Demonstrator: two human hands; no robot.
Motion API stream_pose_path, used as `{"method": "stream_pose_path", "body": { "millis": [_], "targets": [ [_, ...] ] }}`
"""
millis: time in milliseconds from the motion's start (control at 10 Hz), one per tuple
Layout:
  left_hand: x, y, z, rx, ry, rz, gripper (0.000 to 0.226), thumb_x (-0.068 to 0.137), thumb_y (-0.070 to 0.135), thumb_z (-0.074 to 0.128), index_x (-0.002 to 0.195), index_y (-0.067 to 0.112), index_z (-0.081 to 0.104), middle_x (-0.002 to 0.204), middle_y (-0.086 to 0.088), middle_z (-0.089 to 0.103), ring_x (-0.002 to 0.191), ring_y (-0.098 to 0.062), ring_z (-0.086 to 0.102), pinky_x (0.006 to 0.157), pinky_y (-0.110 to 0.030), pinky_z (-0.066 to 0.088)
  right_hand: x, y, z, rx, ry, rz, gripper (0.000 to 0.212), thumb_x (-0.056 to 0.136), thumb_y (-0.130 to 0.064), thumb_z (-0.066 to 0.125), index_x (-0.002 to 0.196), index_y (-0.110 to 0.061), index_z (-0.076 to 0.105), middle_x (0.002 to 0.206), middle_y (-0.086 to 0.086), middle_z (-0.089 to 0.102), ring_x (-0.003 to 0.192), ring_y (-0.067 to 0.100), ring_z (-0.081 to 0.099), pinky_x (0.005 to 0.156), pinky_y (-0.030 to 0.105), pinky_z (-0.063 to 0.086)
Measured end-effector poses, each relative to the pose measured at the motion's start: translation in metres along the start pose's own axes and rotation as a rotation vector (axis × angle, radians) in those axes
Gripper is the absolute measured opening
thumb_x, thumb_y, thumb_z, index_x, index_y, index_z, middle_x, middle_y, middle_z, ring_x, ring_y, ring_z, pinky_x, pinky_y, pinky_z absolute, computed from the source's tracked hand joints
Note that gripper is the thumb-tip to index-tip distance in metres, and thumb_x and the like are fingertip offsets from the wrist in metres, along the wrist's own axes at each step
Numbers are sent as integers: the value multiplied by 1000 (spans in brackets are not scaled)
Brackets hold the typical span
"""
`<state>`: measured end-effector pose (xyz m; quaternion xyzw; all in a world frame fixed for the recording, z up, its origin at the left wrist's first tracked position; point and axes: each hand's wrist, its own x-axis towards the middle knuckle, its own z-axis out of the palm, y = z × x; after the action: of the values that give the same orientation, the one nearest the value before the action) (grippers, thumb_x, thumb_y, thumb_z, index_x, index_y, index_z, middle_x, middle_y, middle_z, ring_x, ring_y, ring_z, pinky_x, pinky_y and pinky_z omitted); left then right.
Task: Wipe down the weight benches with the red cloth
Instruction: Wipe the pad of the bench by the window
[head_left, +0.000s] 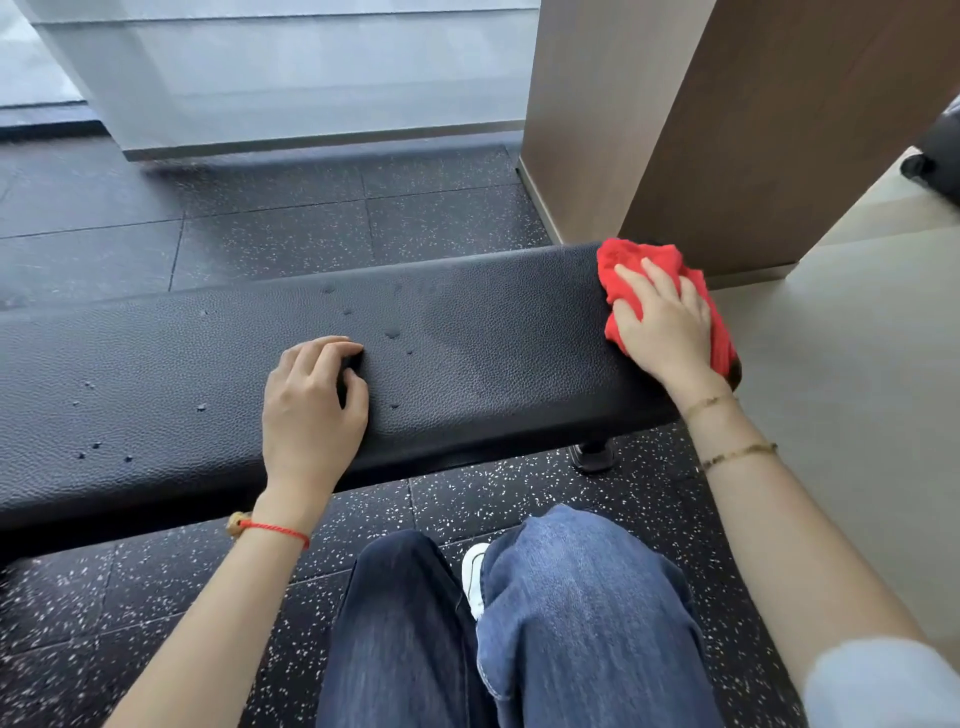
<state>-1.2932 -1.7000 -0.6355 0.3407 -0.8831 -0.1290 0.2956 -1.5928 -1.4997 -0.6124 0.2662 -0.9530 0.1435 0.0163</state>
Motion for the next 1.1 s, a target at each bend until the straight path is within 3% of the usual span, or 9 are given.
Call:
{"method": "stream_pose_path", "body": {
  "millis": [100,300,400,500,600,700,900,1000,1100],
  "targets": [
    [0,1,0,5,-1,-5,24,89,7,58,111,11,66,119,-5,66,115,-28,56,101,-40,43,29,-26,3,16,-61,-35,48,97,-38,44,145,-38,42,160,-7,29,144,33,23,121,42,12],
    [1,-1,0,2,-6,5,24,89,8,58,111,11,66,119,-3,66,114,-27,56,100,-40,43,-2,-70,16,-4,-141,-403,49,95,-38,47,143,-40,43,156,-10,35,142,30,30,120,43,18],
    [1,-2,0,-4,-9,10,24,89,7,58,111,11,66,118,-4,66,114,-27,56,100,-41,43,-16,-40,8,37,-146,-464,50,92,-41,45,141,-41,46,154,-10,39,140,29,35,118,47,24],
    [0,-1,-1,1,-4,4,24,89,6,59,111,10,67,118,-4,67,114,-27,57,100,-41,44,8,-9,2,6,-70,-370,47,94,-36,48,140,-36,50,153,-6,41,138,30,38,118,45,24],
    [0,2,-1,14,-6,-5,23,89,6,59,111,10,67,118,-4,67,114,-27,56,100,-40,43,50,-9,1,-19,-60,-158,47,97,-33,47,143,-36,46,157,-4,35,141,34,32,121,42,17],
    [0,3,-2,22,-10,-9,23,89,7,58,111,10,66,118,-4,66,114,-26,56,100,-39,42,65,-42,10,-10,-94,-119,47,97,-35,44,144,-37,44,159,-4,32,142,37,27,121,42,14],
    [0,1,-2,7,4,-2,24,88,5,59,110,10,67,117,-4,67,114,-27,57,99,-40,43,7,-80,22,22,-138,-436,49,95,-38,47,143,-39,43,156,-10,35,143,31,28,120,44,18],
    [0,1,-2,3,8,9,24,88,4,60,111,11,66,117,-4,67,114,-28,57,99,-42,43,-21,-52,13,42,-124,-486,50,92,-40,46,142,-41,44,155,-11,37,143,28,29,120,44,20],
    [0,0,-1,4,9,10,25,88,5,60,111,11,67,117,-5,67,114,-28,57,99,-42,43,-21,-15,4,46,-70,-400,50,91,-42,43,142,-40,46,154,-10,39,141,28,33,119,43,21]
  ]
}}
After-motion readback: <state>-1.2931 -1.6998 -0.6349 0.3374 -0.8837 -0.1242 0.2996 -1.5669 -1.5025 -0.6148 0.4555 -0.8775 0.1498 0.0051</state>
